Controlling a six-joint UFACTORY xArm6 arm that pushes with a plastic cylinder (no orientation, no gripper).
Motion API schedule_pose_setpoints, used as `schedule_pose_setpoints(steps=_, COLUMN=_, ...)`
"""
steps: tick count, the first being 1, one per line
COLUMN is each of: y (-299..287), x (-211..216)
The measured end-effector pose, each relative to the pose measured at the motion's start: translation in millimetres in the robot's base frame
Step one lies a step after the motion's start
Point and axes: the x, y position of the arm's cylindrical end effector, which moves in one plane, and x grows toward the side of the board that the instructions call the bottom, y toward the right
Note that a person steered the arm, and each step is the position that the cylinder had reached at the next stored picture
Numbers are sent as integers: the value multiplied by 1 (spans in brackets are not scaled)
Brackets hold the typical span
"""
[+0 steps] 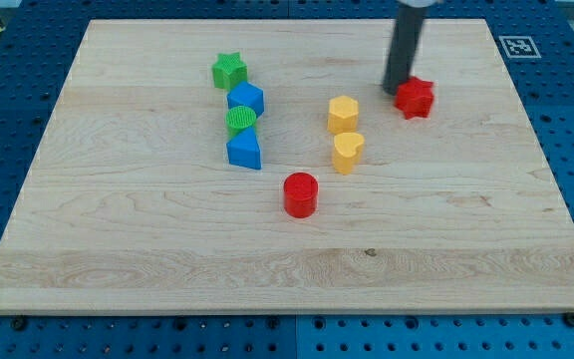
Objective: Push the yellow hexagon along with the red star to the center right
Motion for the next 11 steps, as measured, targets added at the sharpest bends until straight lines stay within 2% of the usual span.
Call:
schedule_pose_setpoints(steps=1, y=25, x=14)
schedule_pose_setpoints(steps=2, y=26, x=15)
schedule_pose_setpoints(steps=3, y=-5, x=15)
schedule_pose_setpoints(steps=5, y=-123, x=15)
schedule_pose_setpoints(steps=6, y=-155, x=32)
schedule_pose_setpoints(steps=7, y=-157, x=49)
schedule_pose_setpoints(steps=8, y=-150, x=49)
schedule_pose_setpoints(steps=11, y=-51, x=71)
